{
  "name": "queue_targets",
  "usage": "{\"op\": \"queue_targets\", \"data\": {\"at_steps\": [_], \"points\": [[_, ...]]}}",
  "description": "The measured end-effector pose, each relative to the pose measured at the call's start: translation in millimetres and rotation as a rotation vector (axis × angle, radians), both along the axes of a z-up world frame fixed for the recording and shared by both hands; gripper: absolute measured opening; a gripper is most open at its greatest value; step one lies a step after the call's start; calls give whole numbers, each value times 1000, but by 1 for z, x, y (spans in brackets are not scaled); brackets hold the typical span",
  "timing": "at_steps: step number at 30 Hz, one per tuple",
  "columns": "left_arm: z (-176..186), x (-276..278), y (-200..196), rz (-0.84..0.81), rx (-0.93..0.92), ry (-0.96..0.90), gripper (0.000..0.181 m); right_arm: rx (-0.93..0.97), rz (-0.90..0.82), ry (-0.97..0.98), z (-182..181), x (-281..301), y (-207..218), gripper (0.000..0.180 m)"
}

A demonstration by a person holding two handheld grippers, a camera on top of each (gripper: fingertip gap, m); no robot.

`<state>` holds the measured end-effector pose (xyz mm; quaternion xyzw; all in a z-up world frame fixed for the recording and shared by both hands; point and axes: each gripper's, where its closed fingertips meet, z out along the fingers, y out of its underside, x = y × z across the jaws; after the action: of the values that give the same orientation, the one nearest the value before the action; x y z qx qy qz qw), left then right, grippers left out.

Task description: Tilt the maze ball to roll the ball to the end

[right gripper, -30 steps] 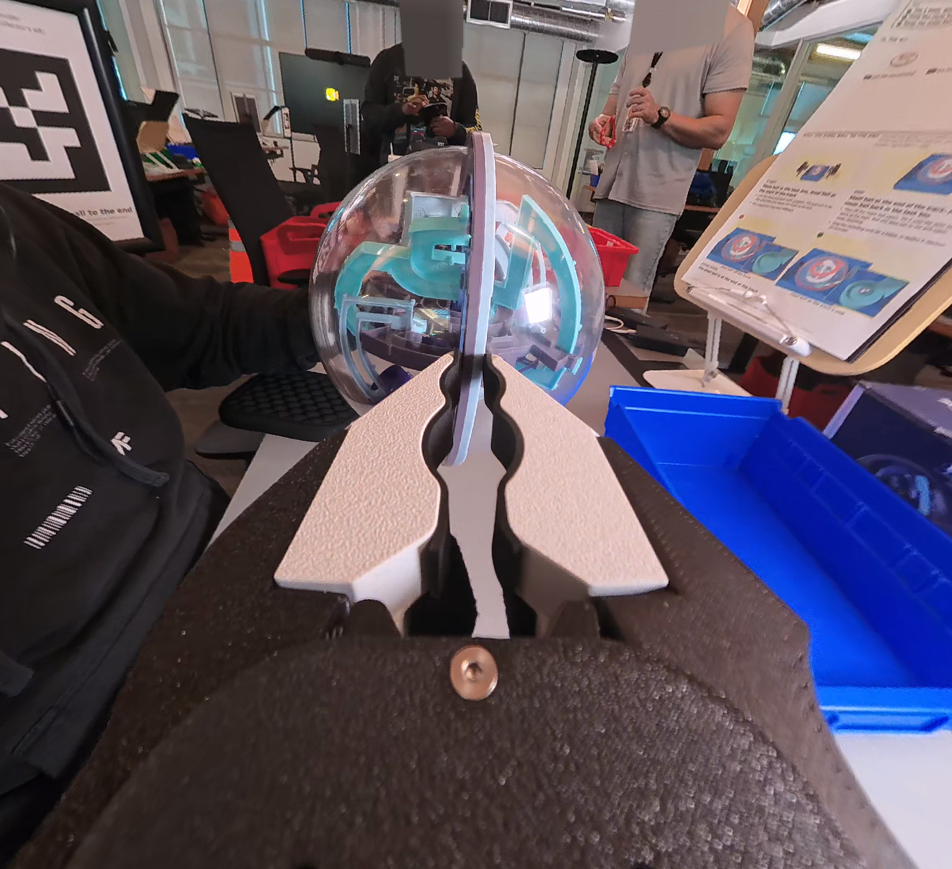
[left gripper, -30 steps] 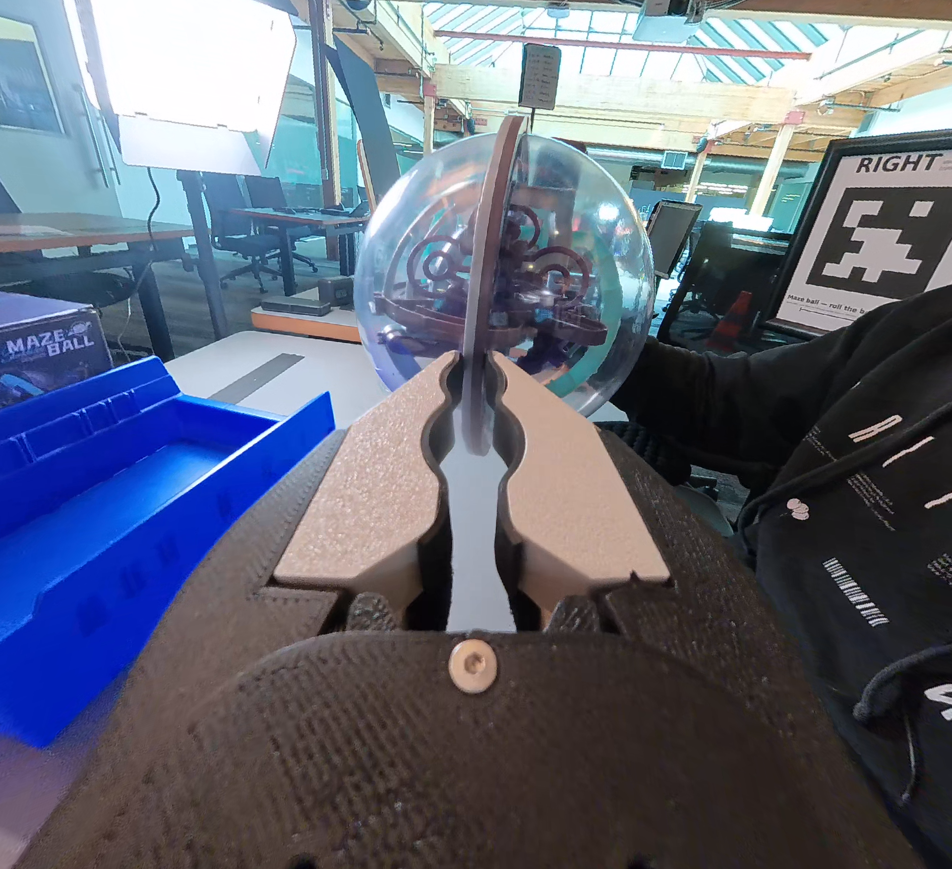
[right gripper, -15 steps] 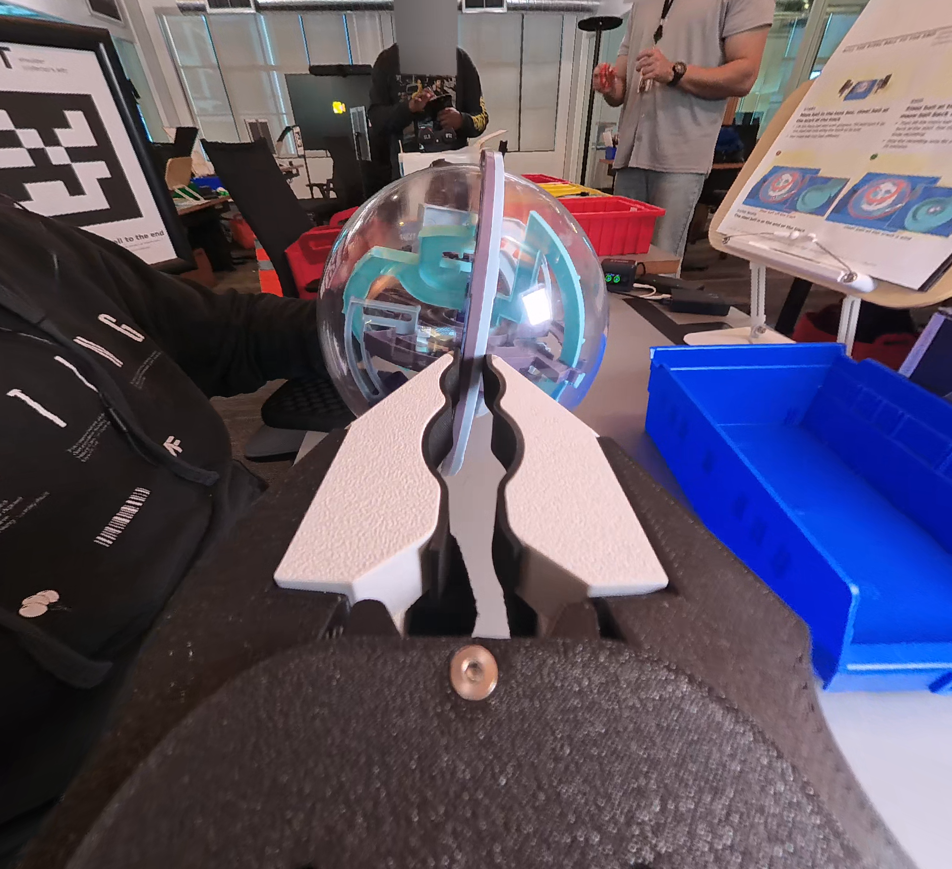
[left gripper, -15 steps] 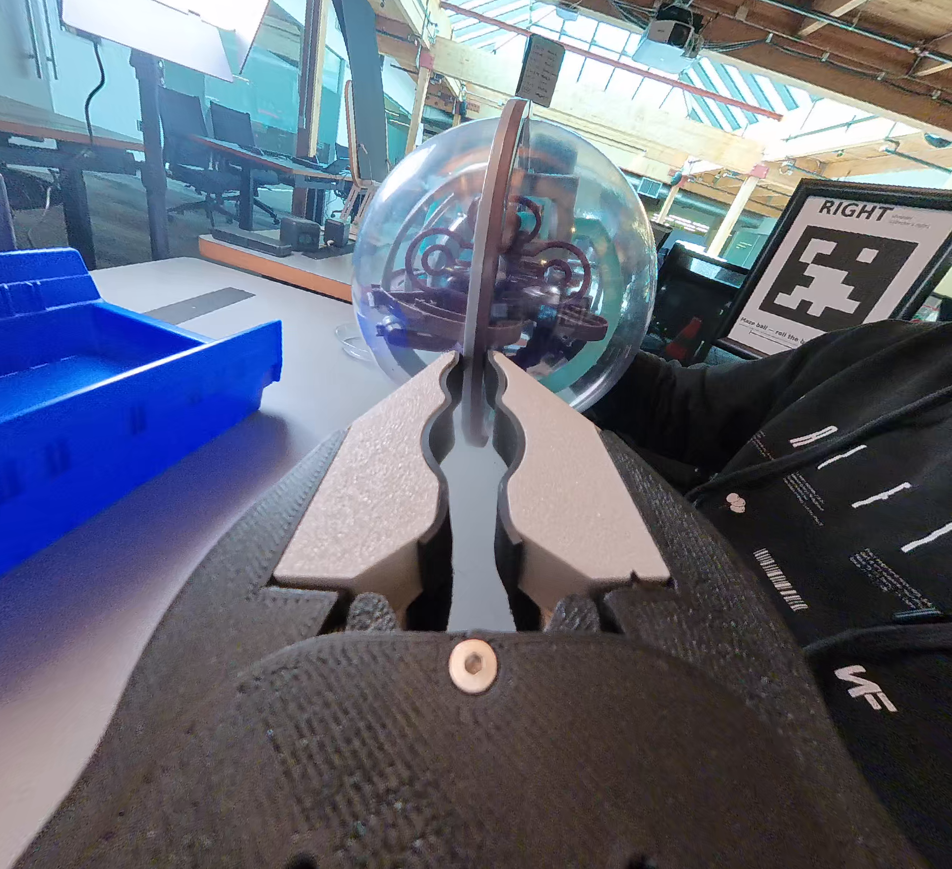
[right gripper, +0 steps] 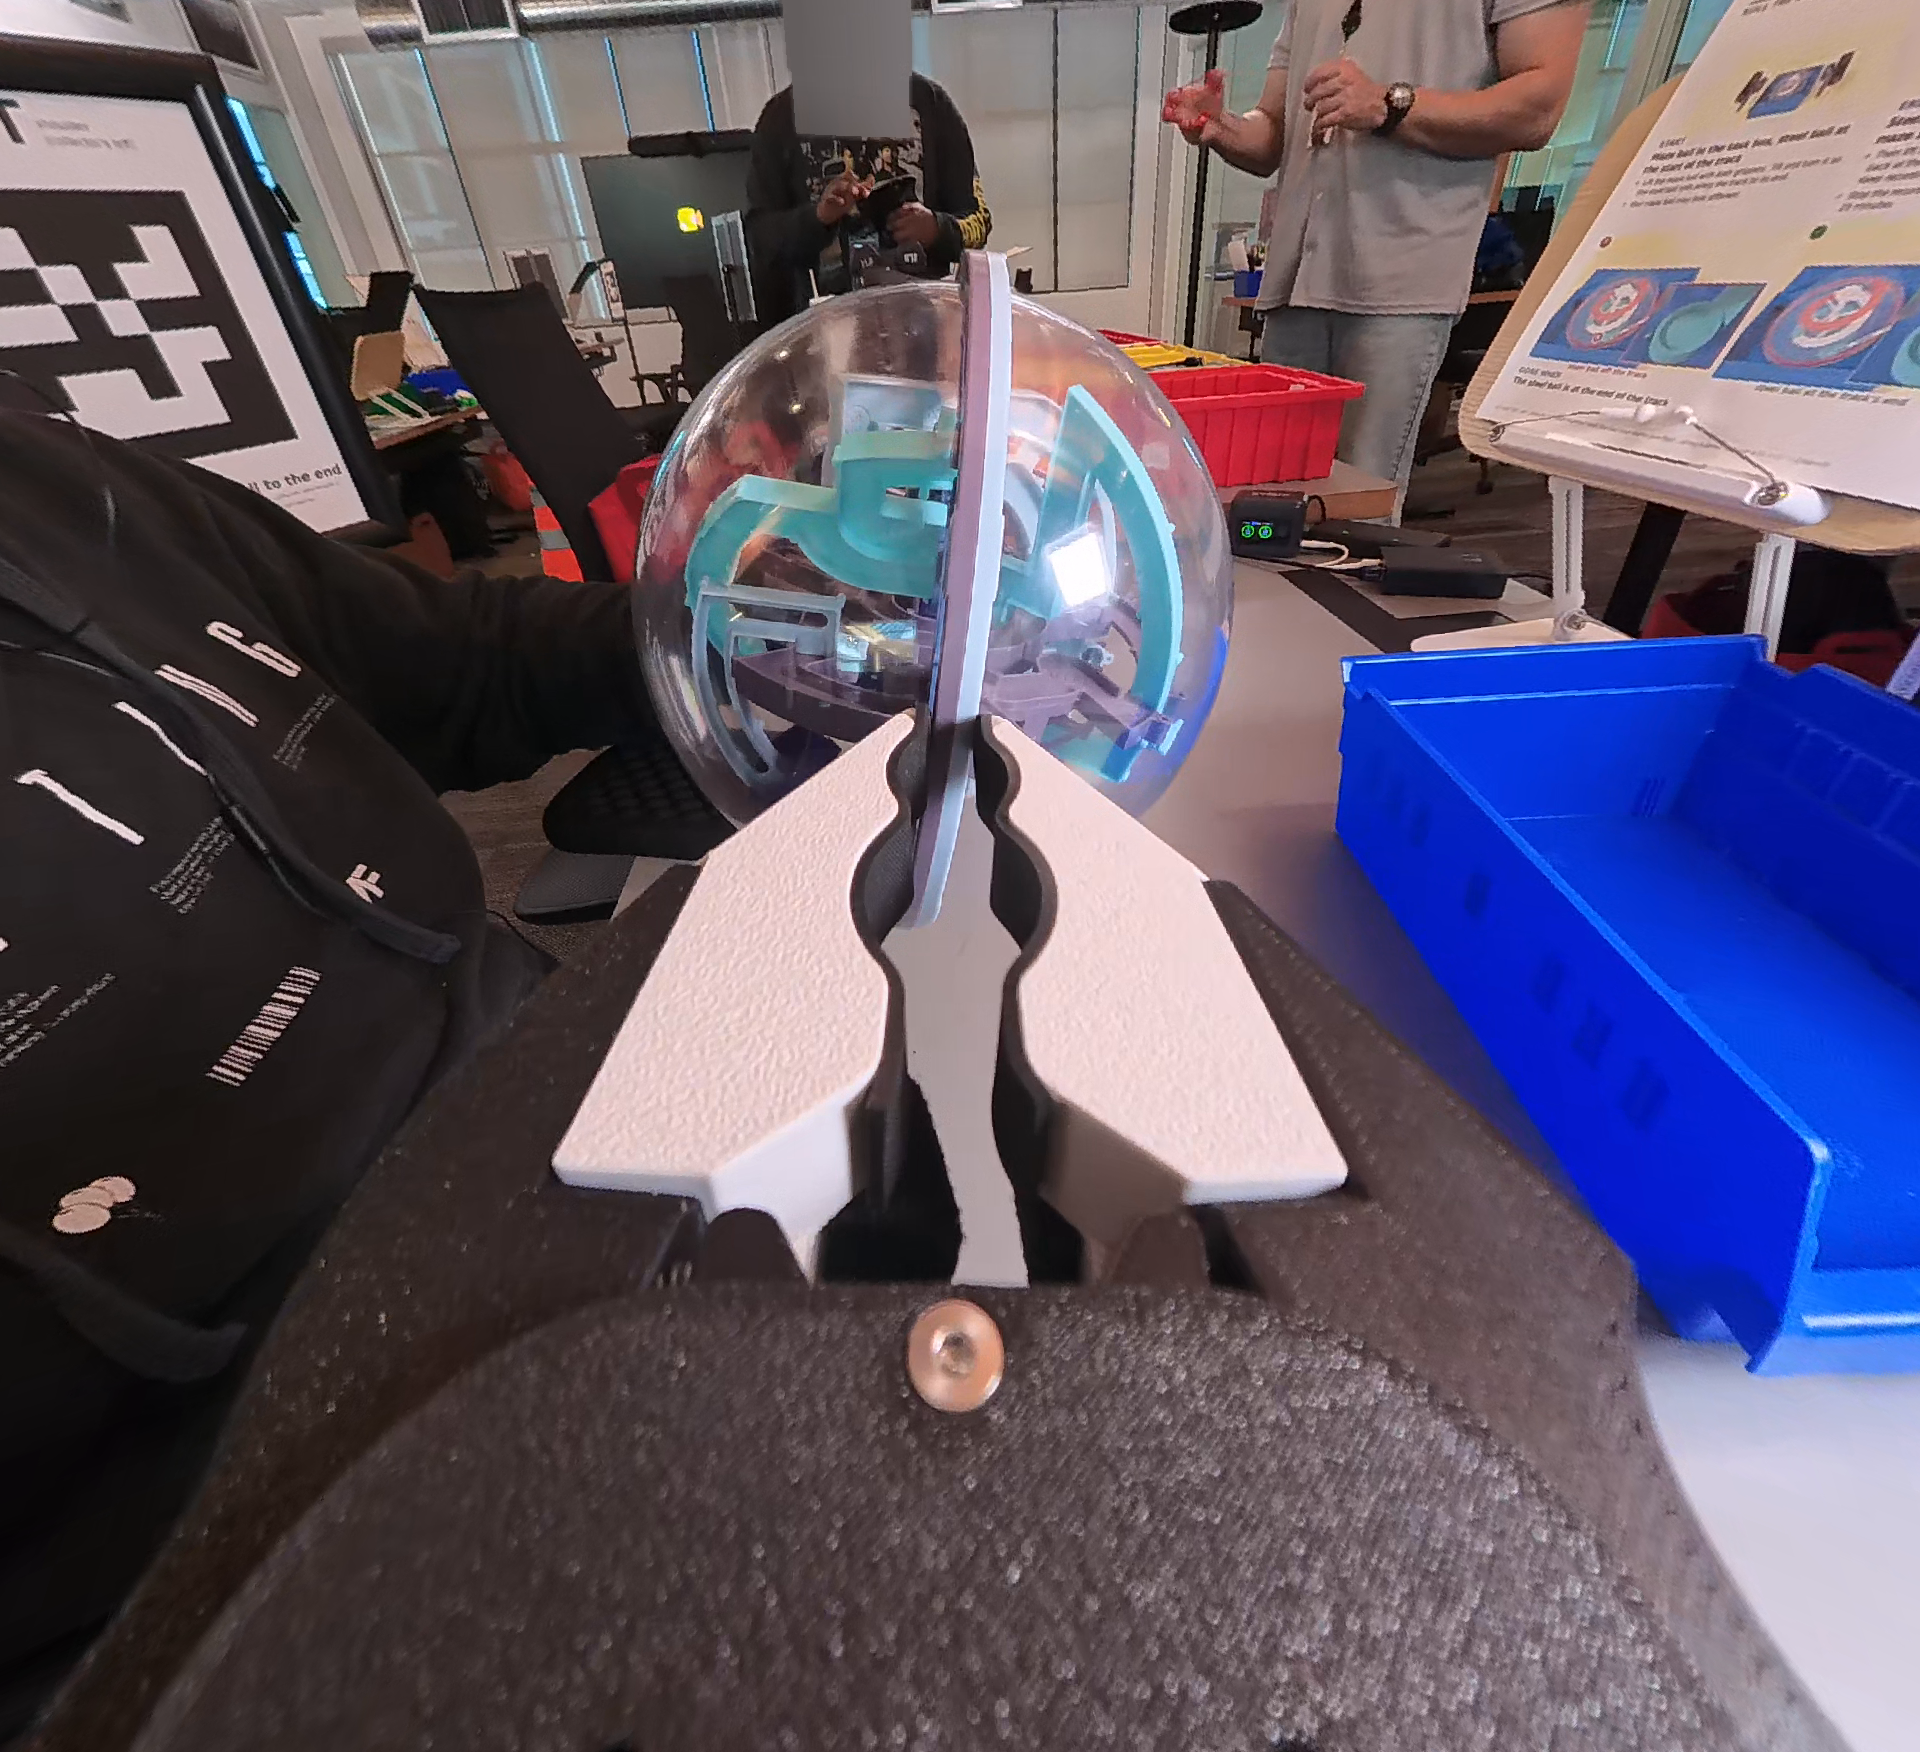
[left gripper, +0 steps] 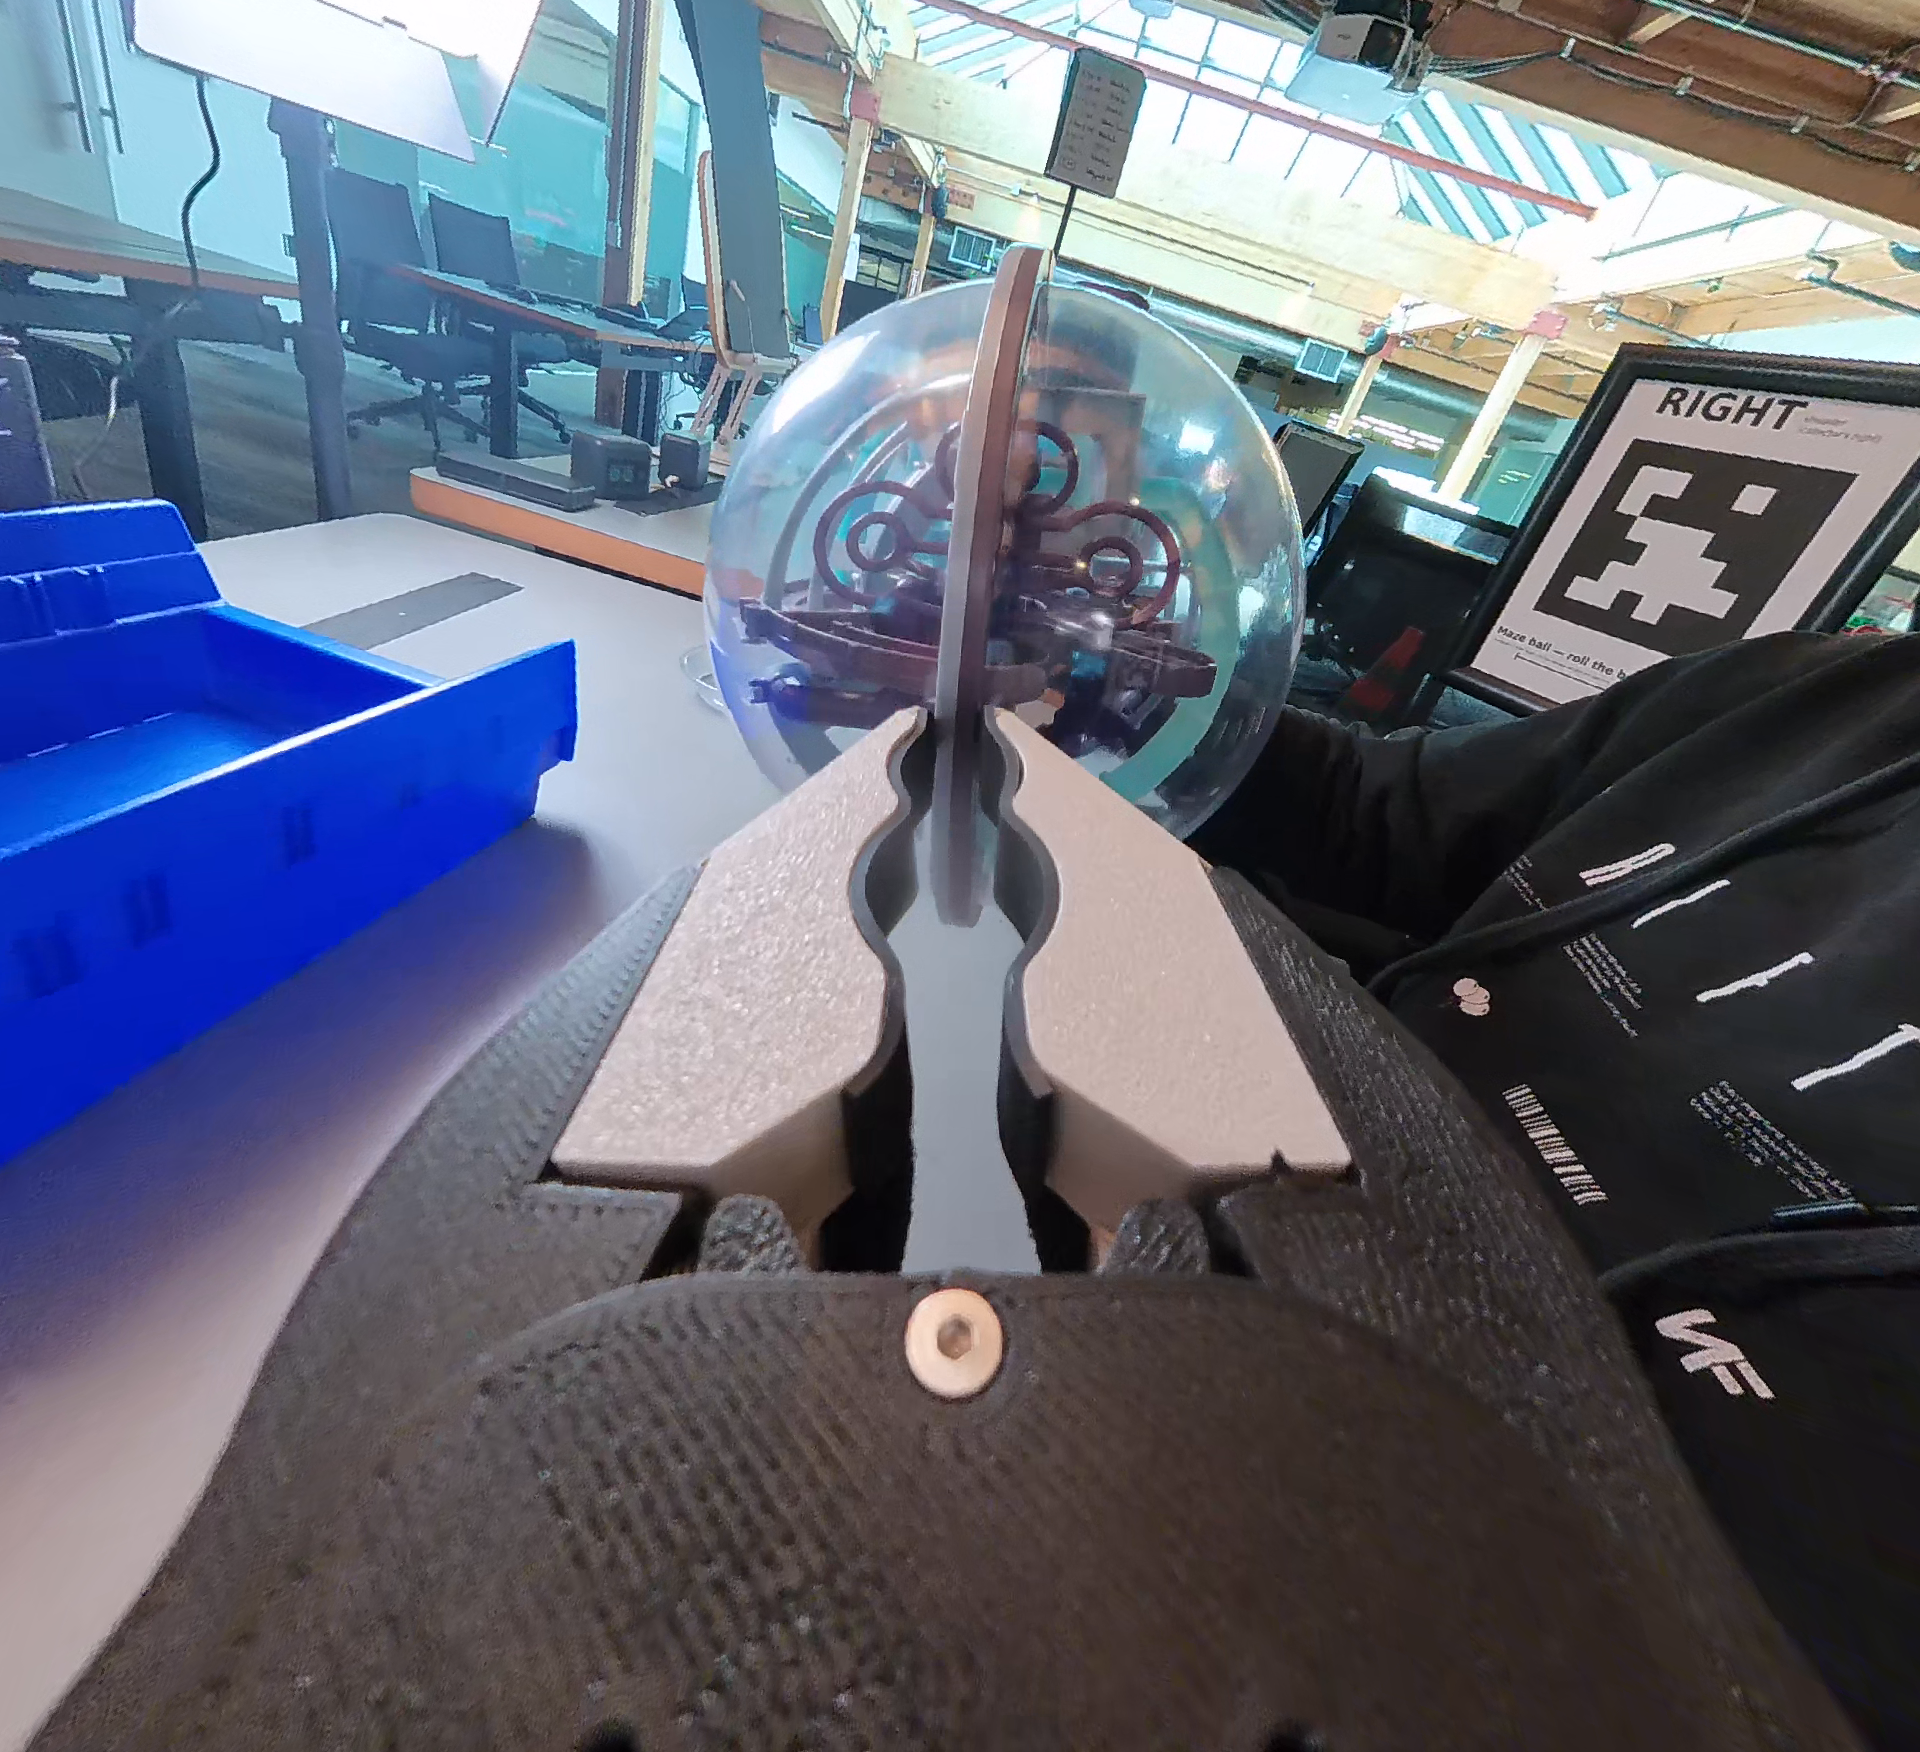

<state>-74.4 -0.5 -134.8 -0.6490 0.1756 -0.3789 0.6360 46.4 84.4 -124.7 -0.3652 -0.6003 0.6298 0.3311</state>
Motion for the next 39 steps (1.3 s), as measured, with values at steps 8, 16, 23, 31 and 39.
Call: {"op": "queue_targets", "data": {"at_steps": [8,16,23,31,39], "points": [[-2,3,0,-7,0,-7,7,3,-5,0,1,2,0,6],[-4,3,-2,-7,-11,-8,7,-4,-1,-9,-3,2,0,6],[-9,3,-2,-10,-26,-20,7,-4,-2,-22,-5,2,0,6],[-9,4,-3,-9,-35,-24,7,-11,2,-31,-6,1,-1,6],[-14,4,-4,-10,-66,-48,7,-41,10,-53,-10,0,-1,6]]}}
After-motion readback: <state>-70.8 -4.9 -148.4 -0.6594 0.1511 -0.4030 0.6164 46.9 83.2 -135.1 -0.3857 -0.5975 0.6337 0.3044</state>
